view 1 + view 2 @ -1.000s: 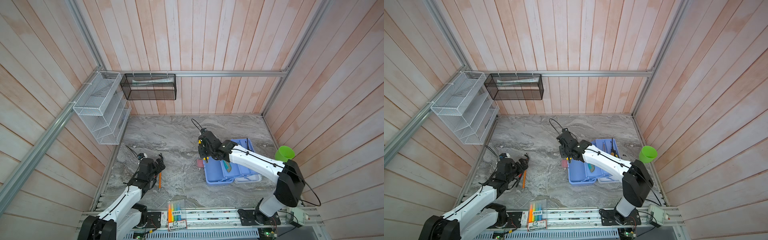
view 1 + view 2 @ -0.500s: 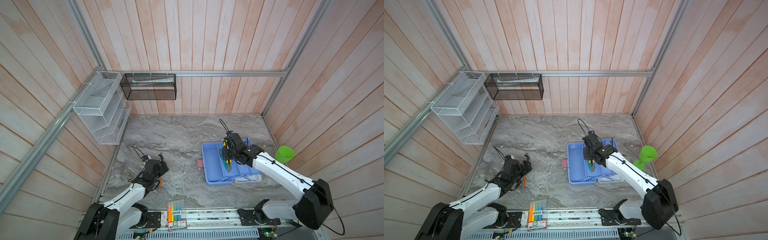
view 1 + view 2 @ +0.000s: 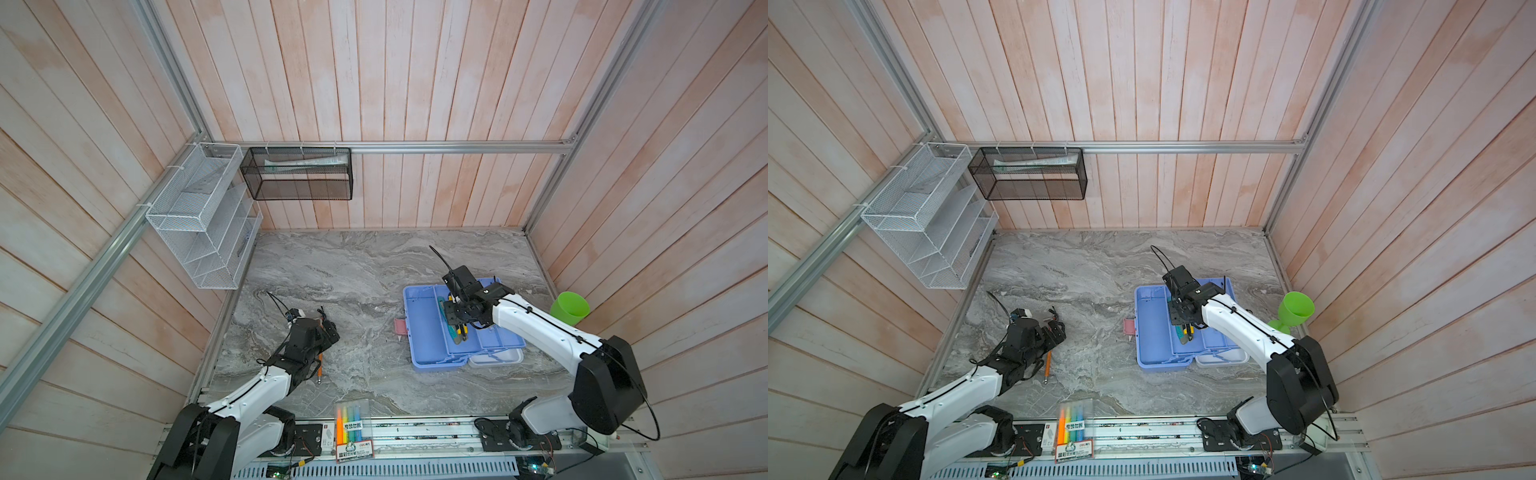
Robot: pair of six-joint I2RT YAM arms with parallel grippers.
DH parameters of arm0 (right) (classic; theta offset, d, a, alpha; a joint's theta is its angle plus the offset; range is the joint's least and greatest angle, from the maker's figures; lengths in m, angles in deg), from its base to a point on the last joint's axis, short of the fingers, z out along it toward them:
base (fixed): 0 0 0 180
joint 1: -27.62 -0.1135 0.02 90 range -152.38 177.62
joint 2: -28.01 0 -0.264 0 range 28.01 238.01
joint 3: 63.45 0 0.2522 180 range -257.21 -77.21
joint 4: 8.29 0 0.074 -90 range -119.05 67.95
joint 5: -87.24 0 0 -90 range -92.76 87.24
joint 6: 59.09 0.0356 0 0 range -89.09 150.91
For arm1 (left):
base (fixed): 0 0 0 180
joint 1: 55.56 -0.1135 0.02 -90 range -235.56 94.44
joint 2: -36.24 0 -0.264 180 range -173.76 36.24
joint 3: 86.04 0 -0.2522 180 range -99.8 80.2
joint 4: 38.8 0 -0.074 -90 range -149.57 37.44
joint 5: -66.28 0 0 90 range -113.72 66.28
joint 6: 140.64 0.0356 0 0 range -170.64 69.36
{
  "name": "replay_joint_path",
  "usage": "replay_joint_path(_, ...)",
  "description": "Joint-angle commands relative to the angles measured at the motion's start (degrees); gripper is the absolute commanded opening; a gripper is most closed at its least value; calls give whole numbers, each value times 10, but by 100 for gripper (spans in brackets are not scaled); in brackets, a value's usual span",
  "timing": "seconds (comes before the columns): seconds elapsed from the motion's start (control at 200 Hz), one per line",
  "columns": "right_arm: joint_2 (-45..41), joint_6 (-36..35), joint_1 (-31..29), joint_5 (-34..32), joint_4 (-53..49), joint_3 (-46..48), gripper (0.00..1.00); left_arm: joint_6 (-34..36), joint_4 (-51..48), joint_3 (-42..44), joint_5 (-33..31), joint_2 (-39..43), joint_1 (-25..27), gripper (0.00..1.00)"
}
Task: Pack the tool kit
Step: 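Carry the yellow cutter into the tray while the left gripper nears the hex keys, then open the right gripper and lift it away from the tray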
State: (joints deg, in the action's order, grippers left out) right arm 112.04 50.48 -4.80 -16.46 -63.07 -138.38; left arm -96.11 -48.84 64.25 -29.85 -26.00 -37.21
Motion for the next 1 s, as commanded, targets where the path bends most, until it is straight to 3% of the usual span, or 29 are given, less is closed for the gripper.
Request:
replay_joint_path(0.0,12,-4,3,-27,-40,-31,31,12,3,6,12,7,3,100)
replay_joint_path(0.29,8,-4,1,-33,-57,-53,52,17,-11,0,20,19,3,100)
replay_joint_path(0.425,9,-4,-7,-29,-56,-67,53,4,-10,7,29,33,3,100)
replay_joint_path(0.54,-2,-8,-14,46,-6,-57,53,3,0,15,26,39,4,100)
replay_joint_path(0.755,-22,7,-34,106,59,-47,53,13,9,8,38,3,9,100)
replay_joint_path(0.995,-50,19,-42,138,103,-30,54,0,-18,-2,-13,16,18,100)
